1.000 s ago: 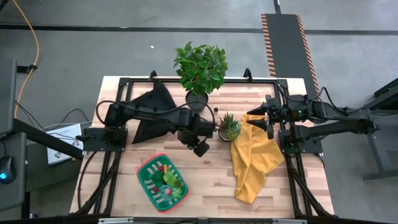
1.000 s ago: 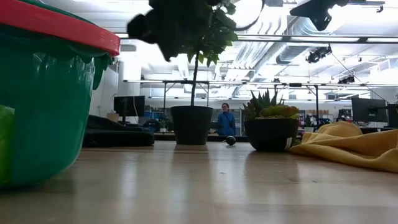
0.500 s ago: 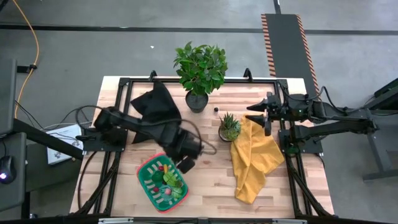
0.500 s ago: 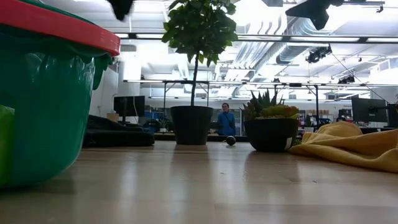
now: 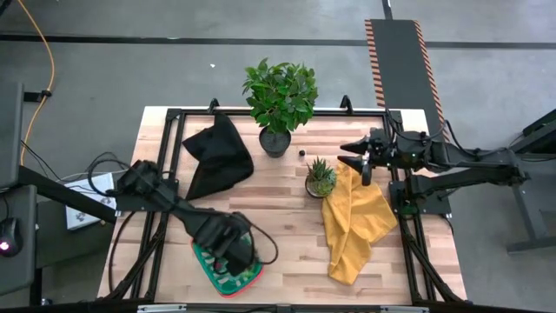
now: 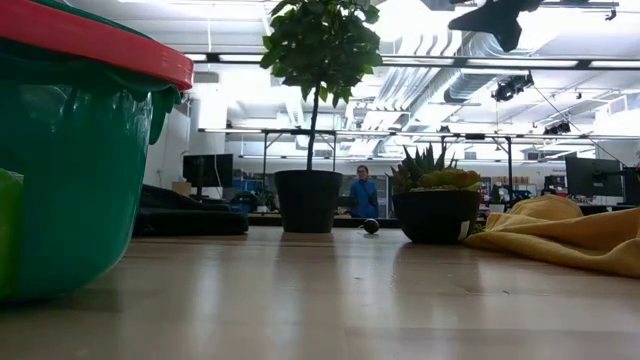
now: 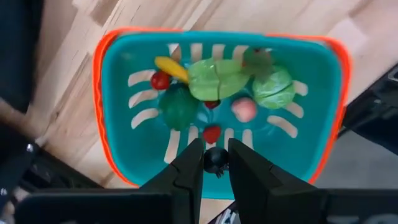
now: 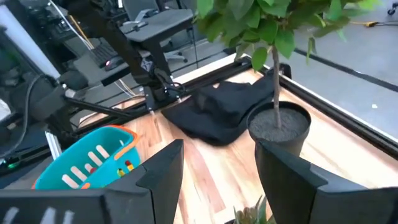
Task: Pick and placing Produce into tupperware
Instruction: Put the blueberry into the blue basket
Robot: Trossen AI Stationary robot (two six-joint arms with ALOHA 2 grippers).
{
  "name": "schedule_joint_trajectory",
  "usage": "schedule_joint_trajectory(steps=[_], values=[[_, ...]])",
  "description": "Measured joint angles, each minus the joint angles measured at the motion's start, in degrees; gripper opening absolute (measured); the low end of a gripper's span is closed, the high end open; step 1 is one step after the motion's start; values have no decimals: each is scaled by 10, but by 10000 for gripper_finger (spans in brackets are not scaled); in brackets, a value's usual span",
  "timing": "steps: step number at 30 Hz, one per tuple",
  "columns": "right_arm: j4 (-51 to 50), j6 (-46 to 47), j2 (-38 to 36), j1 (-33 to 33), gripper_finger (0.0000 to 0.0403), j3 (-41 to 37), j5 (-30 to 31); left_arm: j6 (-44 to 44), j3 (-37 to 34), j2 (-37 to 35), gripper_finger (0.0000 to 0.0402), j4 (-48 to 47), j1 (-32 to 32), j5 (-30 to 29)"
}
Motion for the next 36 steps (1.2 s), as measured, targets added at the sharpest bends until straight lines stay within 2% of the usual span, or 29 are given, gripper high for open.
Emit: schedule_joint_trajectory(steps=[2,5,13,20,24,36], values=[[9,5,4,0,191,0,2,-12,-12,0,60,9,-14,0],[15,20,8,0,191,0,2,-17,-40,0,60,73,-28,0],[18,48,12,0,191,0,1,-50,-135,0,60,173,-34,11],[18,48,11,0,191,0,-1,-56,-207,0,60,293,-39,46],[18,48,11,0,191,0,-1,-64,-218,0,60,300,-39,46],[18,47,11,0,191,0,-1,-64,-218,0,60,243,-43,39]])
